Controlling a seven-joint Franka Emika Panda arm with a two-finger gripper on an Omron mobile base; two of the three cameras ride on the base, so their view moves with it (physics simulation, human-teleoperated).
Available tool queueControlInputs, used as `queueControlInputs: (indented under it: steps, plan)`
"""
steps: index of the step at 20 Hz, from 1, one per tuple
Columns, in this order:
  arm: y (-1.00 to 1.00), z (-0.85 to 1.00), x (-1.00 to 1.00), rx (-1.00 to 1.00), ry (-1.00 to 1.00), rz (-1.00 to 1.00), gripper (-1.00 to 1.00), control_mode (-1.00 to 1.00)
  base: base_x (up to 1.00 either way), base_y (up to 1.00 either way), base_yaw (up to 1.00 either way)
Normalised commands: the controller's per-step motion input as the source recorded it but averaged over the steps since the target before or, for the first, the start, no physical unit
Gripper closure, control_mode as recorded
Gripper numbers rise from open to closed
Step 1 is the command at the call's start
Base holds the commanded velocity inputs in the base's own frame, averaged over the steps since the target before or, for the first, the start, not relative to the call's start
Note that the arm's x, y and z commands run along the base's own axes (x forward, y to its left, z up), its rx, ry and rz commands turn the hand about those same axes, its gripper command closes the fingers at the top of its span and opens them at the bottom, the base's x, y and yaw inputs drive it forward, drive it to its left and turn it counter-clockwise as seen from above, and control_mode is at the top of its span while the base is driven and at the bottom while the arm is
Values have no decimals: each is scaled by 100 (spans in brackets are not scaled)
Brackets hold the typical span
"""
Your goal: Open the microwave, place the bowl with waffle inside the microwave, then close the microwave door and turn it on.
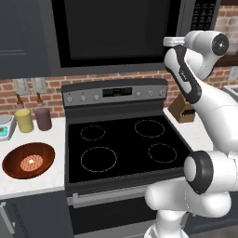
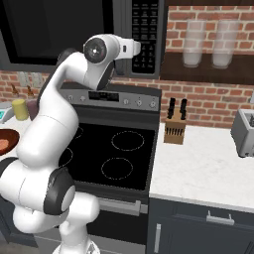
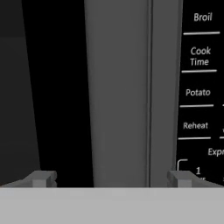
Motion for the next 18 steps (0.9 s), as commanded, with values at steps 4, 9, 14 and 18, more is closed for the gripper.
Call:
queueControlInputs:
  steps: [4, 9, 14, 18]
  plan:
    - [0, 0, 0, 0, 0, 0, -100, -100, 0, 0, 0]
    - [0, 0, 0, 0, 0, 0, -100, -100, 0, 0, 0]
    - [0, 0, 0, 0, 0, 0, -100, -100, 0, 0, 0]
    - [0, 0, 0, 0, 0, 0, 100, -100, 0, 0, 0]
